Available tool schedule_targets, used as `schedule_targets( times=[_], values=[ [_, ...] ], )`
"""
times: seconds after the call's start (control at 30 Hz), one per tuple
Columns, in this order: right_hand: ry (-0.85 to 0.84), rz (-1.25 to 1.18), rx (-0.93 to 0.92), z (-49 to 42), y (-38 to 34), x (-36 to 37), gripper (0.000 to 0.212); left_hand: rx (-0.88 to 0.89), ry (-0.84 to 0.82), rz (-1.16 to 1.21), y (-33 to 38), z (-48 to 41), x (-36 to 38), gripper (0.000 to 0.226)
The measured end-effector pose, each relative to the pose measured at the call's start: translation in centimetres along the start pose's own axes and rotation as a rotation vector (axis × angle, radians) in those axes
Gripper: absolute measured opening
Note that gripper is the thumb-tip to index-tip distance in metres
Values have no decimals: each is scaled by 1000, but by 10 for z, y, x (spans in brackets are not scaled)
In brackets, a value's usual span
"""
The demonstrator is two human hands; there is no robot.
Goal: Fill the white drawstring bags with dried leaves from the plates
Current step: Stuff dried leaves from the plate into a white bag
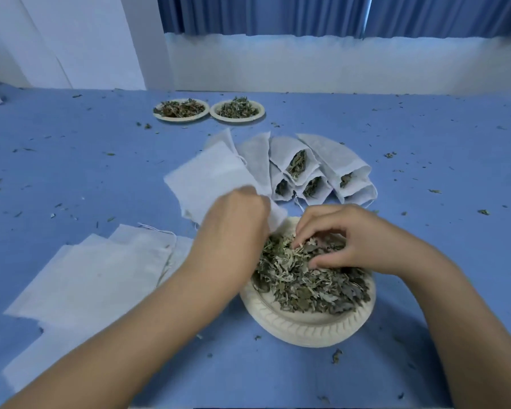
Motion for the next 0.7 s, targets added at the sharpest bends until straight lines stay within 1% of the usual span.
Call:
schedule_targets(
  times=[0.03,0.1,0.13,0.2,0.27,0.37,0.43,0.53,0.63,0.7],
  values=[
    [-15,7,-3,1,1,1,31,-22,-48,62,-1,2,7,12],
    [-25,17,-10,2,2,1,32,-53,-81,216,-6,1,20,8],
    [-17,21,-18,2,3,1,29,-64,-81,265,-9,-2,22,6],
    [18,19,-47,2,4,-1,22,-107,-96,384,-17,-7,25,10],
    [77,-21,-69,2,5,-6,18,-179,-116,519,-25,-10,26,14],
    [230,-121,-99,4,8,-19,16,-242,-103,646,-34,-11,29,14],
    [332,-179,-133,4,7,-23,16,-247,-83,711,-37,-10,31,13],
    [435,-288,-224,2,1,-20,19,-205,-72,787,-37,-10,36,18],
    [483,-385,-309,-2,-7,-8,20,-170,-53,870,-33,-8,38,22],
    [500,-398,-302,-5,-10,-1,21,-136,-29,879,-31,-7,38,31]
  ],
)
Point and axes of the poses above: each hand's wrist, its own z-axis away from the middle knuckle, its own x-axis out of the palm, y = z × x, the point moved 4 cm from there along -z, towards the middle knuckle, and after that the axes turned 7 degrees about y, right-handed, at the moved point
